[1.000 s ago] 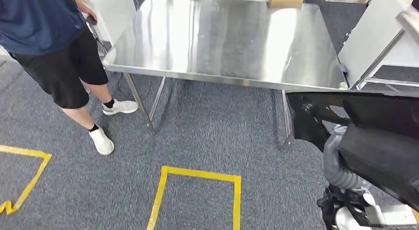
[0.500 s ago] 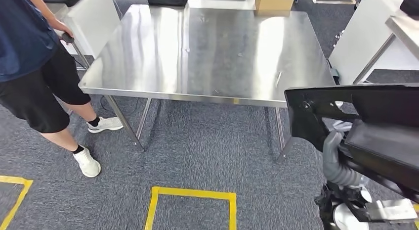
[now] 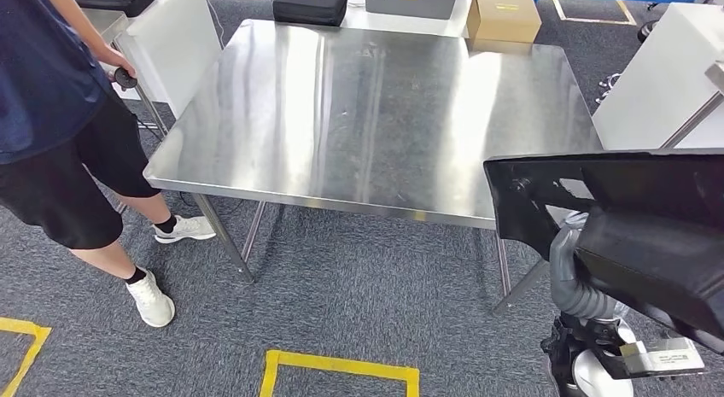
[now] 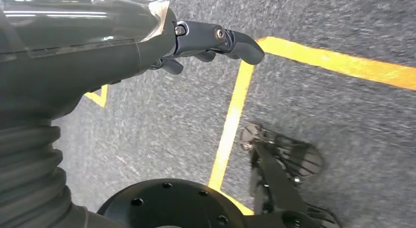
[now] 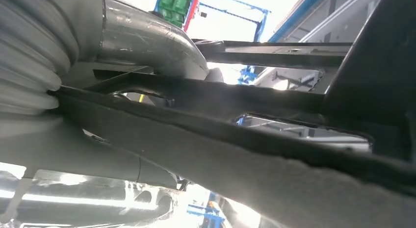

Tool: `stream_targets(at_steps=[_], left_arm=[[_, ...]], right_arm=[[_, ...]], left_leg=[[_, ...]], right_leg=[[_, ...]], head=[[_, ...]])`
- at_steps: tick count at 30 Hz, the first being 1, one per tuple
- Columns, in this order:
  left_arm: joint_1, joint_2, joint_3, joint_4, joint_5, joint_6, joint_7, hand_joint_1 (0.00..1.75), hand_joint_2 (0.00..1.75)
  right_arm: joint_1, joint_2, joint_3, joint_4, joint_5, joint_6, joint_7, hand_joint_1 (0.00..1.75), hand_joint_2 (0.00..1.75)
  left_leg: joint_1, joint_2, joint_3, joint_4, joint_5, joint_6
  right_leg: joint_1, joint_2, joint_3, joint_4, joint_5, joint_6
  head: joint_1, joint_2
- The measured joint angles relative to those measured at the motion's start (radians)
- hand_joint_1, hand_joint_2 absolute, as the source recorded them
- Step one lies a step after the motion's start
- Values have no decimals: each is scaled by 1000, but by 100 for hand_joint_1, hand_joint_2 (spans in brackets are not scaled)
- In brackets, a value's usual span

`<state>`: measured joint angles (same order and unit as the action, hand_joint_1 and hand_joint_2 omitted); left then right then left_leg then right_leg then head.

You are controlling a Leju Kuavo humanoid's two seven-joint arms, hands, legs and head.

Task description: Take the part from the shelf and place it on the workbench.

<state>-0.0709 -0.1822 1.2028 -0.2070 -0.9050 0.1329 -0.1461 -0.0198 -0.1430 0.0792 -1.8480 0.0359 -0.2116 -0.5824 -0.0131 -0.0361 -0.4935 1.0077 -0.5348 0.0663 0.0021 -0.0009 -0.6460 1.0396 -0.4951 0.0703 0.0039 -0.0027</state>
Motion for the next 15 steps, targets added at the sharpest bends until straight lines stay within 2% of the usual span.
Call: stream_targets(at_steps=[1,2,4,5,6,7,9,10,11,13,14,15], left_arm=[[0,-1,0,1,0,0,0,0,175],[0,-2,0,1,1,0,1,0,175],[-1,-3,0,1,3,1,1,0,175],[-3,-4,0,1,4,1,1,0,175],[-5,-4,0,1,5,2,0,0,175],[-7,-4,0,1,6,2,0,0,175],[-8,-2,0,1,7,3,-1,0,175],[-7,0,0,1,7,3,-1,0,175],[-6,2,0,1,7,3,-1,0,175],[-5,3,0,1,7,3,-1,0,175],[-4,3,0,2,7,3,-1,0,175],[-4,3,0,2,7,3,-1,0,175]], right_arm=[[-2,0,1,0,0,0,0,175,175],[-6,-1,2,0,0,0,0,175,175],[-11,-1,4,0,1,1,1,175,175],[-15,-1,5,1,1,2,2,175,175],[-18,0,6,1,0,3,3,175,175],[-20,0,7,2,0,4,4,175,175],[-24,1,11,4,1,7,5,175,175],[-24,2,12,5,1,7,5,175,175],[-24,2,13,7,1,8,5,175,175],[-25,2,14,10,1,9,6,175,175],[-26,2,14,11,1,9,6,175,175],[-28,3,15,11,1,9,6,175,175]], left_leg=[[-1,1,14,2,-2,-6],[-2,2,23,3,-2,-14],[-3,10,34,31,-3,-23],[-2,15,24,60,-16,-28],[2,19,-3,109,-35,-34],[7,21,-41,165,-60,-40],[20,25,-120,243,-111,-54],[26,27,-141,241,-114,-62],[33,30,-146,208,-90,-71],[47,37,-126,95,11,-90],[50,44,-116,52,40,-92],[50,48,-108,28,56,-87]], right_leg=[[3,0,9,-16,16,-13],[3,0,25,-27,20,-29],[-9,1,61,-51,50,-55],[-15,-2,78,-57,61,-64],[-19,-4,90,-61,68,-68],[-22,-5,97,-61,63,-72],[-29,-3,105,-61,51,-67],[-34,-2,111,-61,44,-61],[-39,0,118,-61,36,-54],[-48,1,137,-58,20,-37],[-48,1,143,-57,11,-27],[-47,0,145,-58,3,-17]], head=[[-1,0],[1,0],[0,0],[-3,0],[-6,0],[-9,0],[-10,0],[-10,0],[-10,0],[-12,0],[-13,0],[-14,0]])
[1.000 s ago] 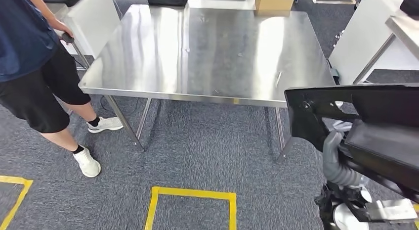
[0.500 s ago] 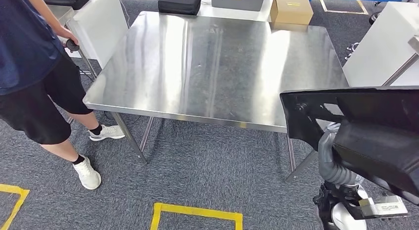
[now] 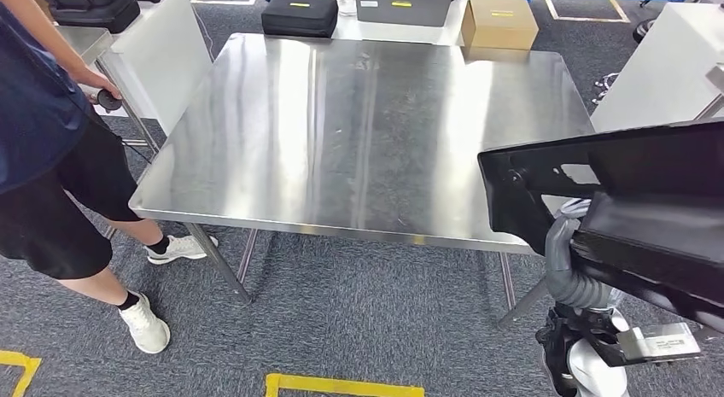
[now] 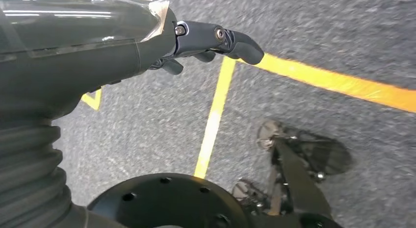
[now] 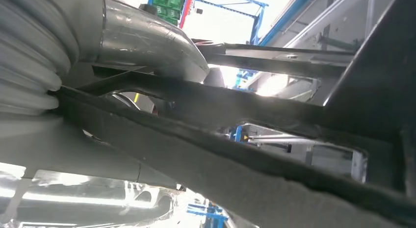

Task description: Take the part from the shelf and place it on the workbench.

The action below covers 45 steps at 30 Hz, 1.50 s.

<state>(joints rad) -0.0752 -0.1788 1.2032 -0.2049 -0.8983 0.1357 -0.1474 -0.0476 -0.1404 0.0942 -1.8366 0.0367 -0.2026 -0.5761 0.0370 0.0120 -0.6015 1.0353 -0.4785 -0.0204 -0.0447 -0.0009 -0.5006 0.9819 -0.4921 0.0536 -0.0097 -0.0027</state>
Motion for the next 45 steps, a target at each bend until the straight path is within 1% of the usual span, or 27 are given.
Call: stream_targets(at_steps=[3,5,6,8,9,10,11,12,13,15,16,17,19,20,21,24,25,26,27,28,29,30,31,33,35,39,45], left_arm=[[1,1,0,0,-1,-1,1,0,175],[0,1,0,0,-1,-1,3,0,175],[-2,1,0,0,0,-1,3,0,175],[-3,0,1,0,3,0,4,0,175],[-3,0,1,0,5,0,4,0,175],[-3,-1,2,0,6,0,4,0,175],[-3,-2,3,0,8,0,4,0,175],[-3,-2,3,0,8,0,4,0,175],[-2,-3,3,0,8,1,4,0,175],[-3,-6,4,1,8,2,1,0,175],[-3,-8,4,1,7,3,-3,0,175],[-3,-8,4,1,5,4,-7,0,175],[-3,-8,4,1,0,5,-15,0,175],[-3,-8,3,1,-2,5,-18,0,175],[-4,-8,3,1,-3,5,-20,0,175],[-4,-5,3,1,-3,7,-23,0,175],[-4,-4,3,1,-3,8,-23,0,175],[-4,-3,3,1,-3,8,-23,0,175],[-4,-2,3,1,-3,9,-23,0,175],[-4,-1,3,1,-3,9,-23,0,175],[-4,0,3,1,-3,9,-23,0,175],[-4,1,3,1,-4,9,-23,0,175],[-4,1,3,2,-4,9,-23,0,175],[-2,1,3,2,-7,9,-24,0,175],[-1,1,3,2,-14,6,-24,0,175],[-2,1,-5,2,-39,-7,-33,0,175],[-3,5,-29,1,-78,-21,-35,0,175]], right_arm=[[-4,3,4,-1,4,0,2,175,175],[-4,6,7,-4,12,2,9,175,175],[-5,7,8,-5,16,4,14,175,175],[-5,9,10,-7,22,11,24,175,175],[-5,10,11,-7,24,17,28,175,175],[-6,11,12,-7,27,23,33,175,175],[-6,12,13,-7,31,29,36,175,175],[-7,12,16,-7,34,35,39,175,175],[-7,12,19,-6,36,39,41,175,175],[-9,13,25,-5,39,47,43,175,175],[-9,13,28,-5,39,53,42,175,175],[-8,13,32,-4,39,61,41,175,175],[-6,15,48,-3,39,79,37,175,175],[-5,16,58,-2,39,85,35,175,175],[-4,19,67,-2,39,90,34,175,175],[-2,25,86,2,39,95,33,175,175],[-2,26,90,4,39,95,33,175,175],[-2,27,94,6,39,95,33,175,175],[-2,28,97,7,39,95,33,175,175],[-2,29,99,8,39,95,33,175,175],[-2,29,100,8,38,95,33,175,175],[-2,30,101,8,38,95,33,175,175],[-2,30,101,9,38,96,33,175,175],[-3,30,103,10,37,102,33,175,175],[-8,32,112,13,35,120,36,175,175],[-46,43,169,50,35,171,52,175,175],[-180,79,303,237,-16,203,95,175,175]], left_leg=[[-7,-2,12,-6,5,38],[-10,-6,29,-8,6,56],[-12,-8,34,-10,4,62],[-18,-13,39,-10,-4,72],[-22,-15,43,-10,-9,76],[-26,-18,49,-10,-15,79],[-31,-22,57,-10,-21,80],[-34,-24,67,-10,-28,81],[-37,-27,74,-10,-36,82],[-43,-32,88,-11,-53,77],[-45,-33,92,-9,-57,73],[-47,-34,99,-6,-60,68],[-47,-31,99,10,-65,60],[-46,-29,86,35,-74,55],[-44,-27,63,78,-92,49],[-36,-22,-48,241,-163,32],[-33,-21,-72,260,-165,28],[-31,-19,-78,243,-144,25],[-29,-18,-67,195,-105,24],[-27,-17,-44,127,-58,25],[-27,-16,-21,65,-31,28],[-28,-16,-5,23,-20,33],[-31,-16,4,2,-16,39],[-33,-16,7,-2,-11,47],[-34,-16,10,-4,2,48],[-37,-16,10,-4,0,53],[-37,-16,10,-3,-2,55]], right_leg=[[2,-3,12,9,-8,28],[-1,-3,-4,54,-19,33],[-1,-3,-35,105,-34,30],[7,-2,-128,238,-79,18],[12,-2,-169,284,-100,13],[17,-2,-195,299,-111,10],[22,-2,-203,279,-103,10],[28,-2,-196,226,-73,12],[36,-2,-182,159,-26,11],[50,0,-157,61,48,-4],[56,2,-151,44,68,-16],[57,3,-145,42,71,-27],[48,4,-129,35,79,-39],[42,4,-121,32,77,-44],[38,4,-114,29,75,-48],[38,4,-109,29,67,-59],[38,5,-107,29,64,-60],[37,6,-105,29,62,-59],[36,7,-101,29,59,-57],[36,8,-97,29,56,-54],[37,9,-93,30,53,-50],[39,10,-92,31,51,-45],[41,10,-91,31,49,-40],[45,11,-92,34,42,-40],[45,10,-90,35,40,-45],[44,10,-86,29,43,-44],[43,11,-86,26,44,-30]], head=[[3,0],[6,0],[8,0],[10,0],[11,0],[11,0],[11,0],[11,0],[12,0],[11,0],[12,0],[13,0],[15,0],[14,0],[13,0],[12,0],[12,0],[11,0],[11,0],[11,0],[11,0],[11,0],[11,0],[11,0],[12,0],[13,0],[13,0]])
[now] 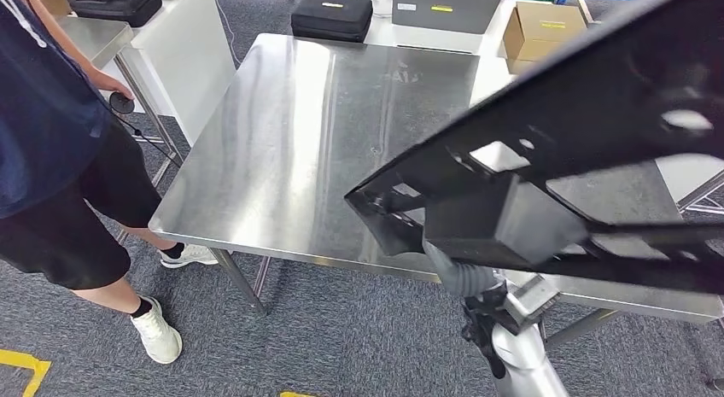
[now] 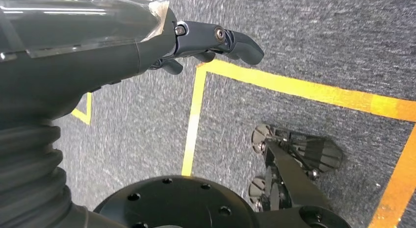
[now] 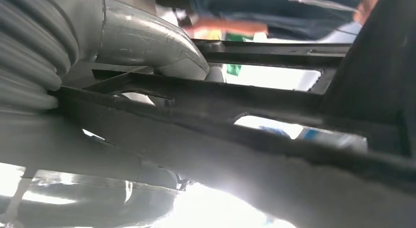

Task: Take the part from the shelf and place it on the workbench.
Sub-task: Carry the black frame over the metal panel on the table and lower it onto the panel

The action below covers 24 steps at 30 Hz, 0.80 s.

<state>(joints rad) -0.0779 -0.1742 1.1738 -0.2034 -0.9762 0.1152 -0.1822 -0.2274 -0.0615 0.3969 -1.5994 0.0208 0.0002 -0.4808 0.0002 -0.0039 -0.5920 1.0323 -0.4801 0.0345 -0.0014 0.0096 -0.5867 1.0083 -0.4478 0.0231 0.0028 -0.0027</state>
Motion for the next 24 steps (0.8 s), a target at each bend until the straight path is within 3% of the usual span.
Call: stream_targets(at_steps=[9,19,24], left_arm=[[0,10,-31,0,-37,-14,1,0,175],[-1,15,-48,0,-65,-18,16,0,175],[-1,15,-58,0,-69,-18,18,0,175]], right_arm=[[-260,94,104,418,-124,4,57,175,175],[-481,213,124,816,-116,-20,76,175,175],[-544,244,124,929,-109,-35,89,175,175]], left_leg=[[6,0,0,-1,2,-2],[9,0,0,-2,2,-3],[9,0,0,-2,2,-3]], right_leg=[[5,0,-1,1,0,1],[7,0,-3,2,0,1],[8,0,-3,2,0,0]], head=[[-2,0],[-1,0],[-1,0]])
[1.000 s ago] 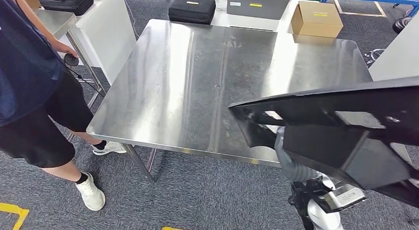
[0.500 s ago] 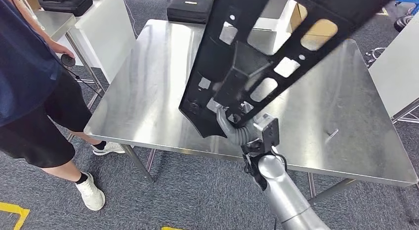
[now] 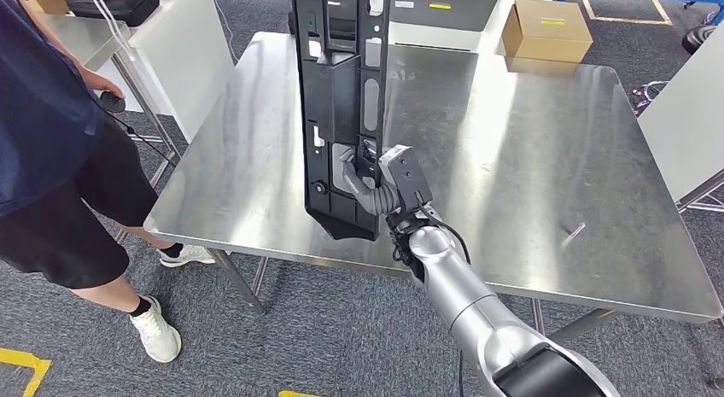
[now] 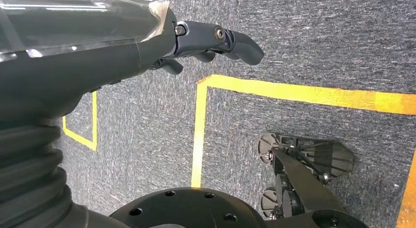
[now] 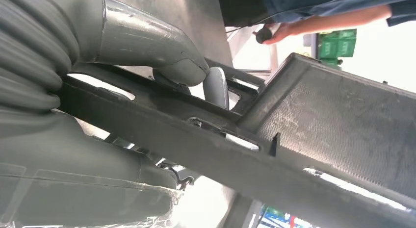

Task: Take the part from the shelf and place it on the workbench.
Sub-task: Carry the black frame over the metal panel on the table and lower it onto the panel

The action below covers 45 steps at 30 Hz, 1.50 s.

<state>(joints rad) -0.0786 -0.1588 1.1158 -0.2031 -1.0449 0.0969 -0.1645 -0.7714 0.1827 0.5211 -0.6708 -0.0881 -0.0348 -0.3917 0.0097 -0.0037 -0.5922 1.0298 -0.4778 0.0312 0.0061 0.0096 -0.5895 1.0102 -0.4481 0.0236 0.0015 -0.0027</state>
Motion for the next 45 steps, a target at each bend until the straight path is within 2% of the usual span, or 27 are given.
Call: stream_targets(at_steps=[8,17,24,34,40,45], left_arm=[[0,1,-3,0,-6,0,1,0,175],[0,2,-5,0,-15,7,6,0,175],[0,2,-5,1,-21,13,8,0,175],[0,2,-7,1,-29,18,5,0,175],[0,3,-13,1,-37,17,-4,0,175],[0,5,-15,1,-39,16,-13,0,175]], right_arm=[[-57,22,0,109,19,-21,34,175,175],[-139,16,-18,263,76,-140,147,175,175],[-163,-29,-70,325,69,-216,228,175,175],[-166,-125,-144,364,47,-334,278,175,175],[-164,-175,-182,377,38,-351,278,175,175],[-163,-185,-191,381,43,-340,271,175,175]], left_leg=[[0,0,0,0,0,0],[0,0,0,0,0,0],[0,-1,5,0,0,0],[0,-1,6,0,0,0],[0,-1,6,0,0,0],[0,-1,6,0,0,0]], right_leg=[[0,0,0,0,0,0],[0,0,0,0,0,0],[0,0,-1,0,0,0],[0,-1,0,0,0,0],[0,-1,0,0,0,0],[0,-1,0,0,0,0]], head=[[0,0],[0,0],[0,0],[0,0],[0,0],[0,0]])
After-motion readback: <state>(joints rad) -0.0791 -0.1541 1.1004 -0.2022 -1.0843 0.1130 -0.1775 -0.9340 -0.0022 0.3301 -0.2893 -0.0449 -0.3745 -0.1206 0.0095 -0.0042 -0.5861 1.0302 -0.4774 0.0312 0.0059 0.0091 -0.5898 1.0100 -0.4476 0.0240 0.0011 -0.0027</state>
